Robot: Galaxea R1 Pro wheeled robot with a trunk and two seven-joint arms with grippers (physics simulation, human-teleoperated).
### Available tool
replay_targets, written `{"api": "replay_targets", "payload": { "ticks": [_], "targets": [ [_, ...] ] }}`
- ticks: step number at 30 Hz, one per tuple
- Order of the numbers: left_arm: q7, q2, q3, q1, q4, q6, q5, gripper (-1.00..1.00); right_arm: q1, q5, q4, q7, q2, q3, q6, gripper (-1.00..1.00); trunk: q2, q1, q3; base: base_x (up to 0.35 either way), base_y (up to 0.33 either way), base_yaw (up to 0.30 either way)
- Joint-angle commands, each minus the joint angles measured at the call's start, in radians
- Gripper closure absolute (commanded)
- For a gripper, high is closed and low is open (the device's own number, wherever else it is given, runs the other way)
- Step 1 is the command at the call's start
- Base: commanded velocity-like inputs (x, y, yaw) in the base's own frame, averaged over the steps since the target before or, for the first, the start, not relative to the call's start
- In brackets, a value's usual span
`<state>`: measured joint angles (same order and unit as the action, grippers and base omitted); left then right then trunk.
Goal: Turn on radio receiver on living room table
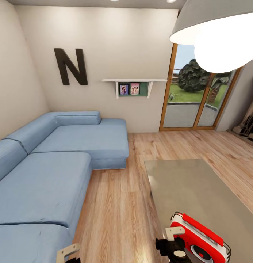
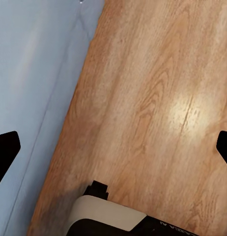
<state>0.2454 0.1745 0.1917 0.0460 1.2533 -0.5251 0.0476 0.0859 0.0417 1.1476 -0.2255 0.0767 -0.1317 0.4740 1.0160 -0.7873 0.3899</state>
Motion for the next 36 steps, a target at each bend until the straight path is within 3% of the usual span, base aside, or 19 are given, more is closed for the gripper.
{"api": "replay_targets", "payload": {
  "ticks": [1,25,36],
  "targets": [
    [0.000,0.000,0.000,0.000,0.000,0.000,0.000,-1.00,0.000,0.000,0.000,0.000,0.000,0.000,0.000,-1.00,0.000,0.000,0.000,0.008,-0.001,0.000],
    [0.000,0.000,0.000,0.000,-0.003,0.000,-0.002,-1.00,0.000,-0.001,0.000,0.000,0.000,-0.002,0.000,-1.00,0.000,0.000,0.000,0.001,0.000,0.000],
    [0.000,0.000,0.000,0.000,-0.004,0.000,-0.001,-1.00,0.000,-0.002,-0.001,0.000,0.000,-0.002,0.000,-1.00,0.000,0.000,0.000,0.108,-0.044,0.000]
  ]
}}
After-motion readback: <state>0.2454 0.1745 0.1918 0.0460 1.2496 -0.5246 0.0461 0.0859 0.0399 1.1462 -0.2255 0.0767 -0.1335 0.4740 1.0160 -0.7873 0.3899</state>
